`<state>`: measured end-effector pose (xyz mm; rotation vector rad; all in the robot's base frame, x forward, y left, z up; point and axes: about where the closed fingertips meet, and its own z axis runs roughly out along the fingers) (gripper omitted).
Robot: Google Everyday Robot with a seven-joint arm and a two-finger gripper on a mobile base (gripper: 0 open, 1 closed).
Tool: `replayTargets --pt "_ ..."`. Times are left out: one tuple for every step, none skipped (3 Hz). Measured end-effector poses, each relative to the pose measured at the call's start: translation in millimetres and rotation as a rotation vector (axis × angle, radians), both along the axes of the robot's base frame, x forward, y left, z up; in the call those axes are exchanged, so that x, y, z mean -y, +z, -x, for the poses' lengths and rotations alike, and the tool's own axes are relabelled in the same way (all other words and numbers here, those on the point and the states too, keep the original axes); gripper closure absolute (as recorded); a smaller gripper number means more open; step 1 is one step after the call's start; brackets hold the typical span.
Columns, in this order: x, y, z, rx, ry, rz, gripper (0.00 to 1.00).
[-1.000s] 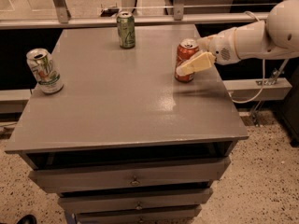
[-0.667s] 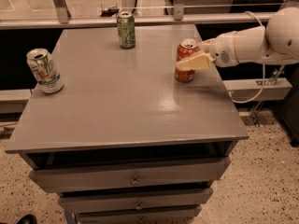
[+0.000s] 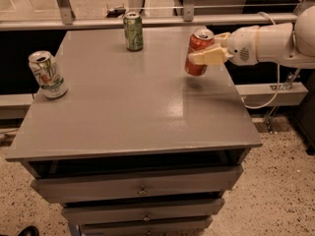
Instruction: Pick coke can
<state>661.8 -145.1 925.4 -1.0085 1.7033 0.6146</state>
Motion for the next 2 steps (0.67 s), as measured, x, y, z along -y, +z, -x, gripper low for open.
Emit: replayTargets --pt "2.9 33.8 6.1 0.026 0.003 0.007 1.00" --pt "4.5 38.3 6.8 0.025 0.000 0.007 1.00"
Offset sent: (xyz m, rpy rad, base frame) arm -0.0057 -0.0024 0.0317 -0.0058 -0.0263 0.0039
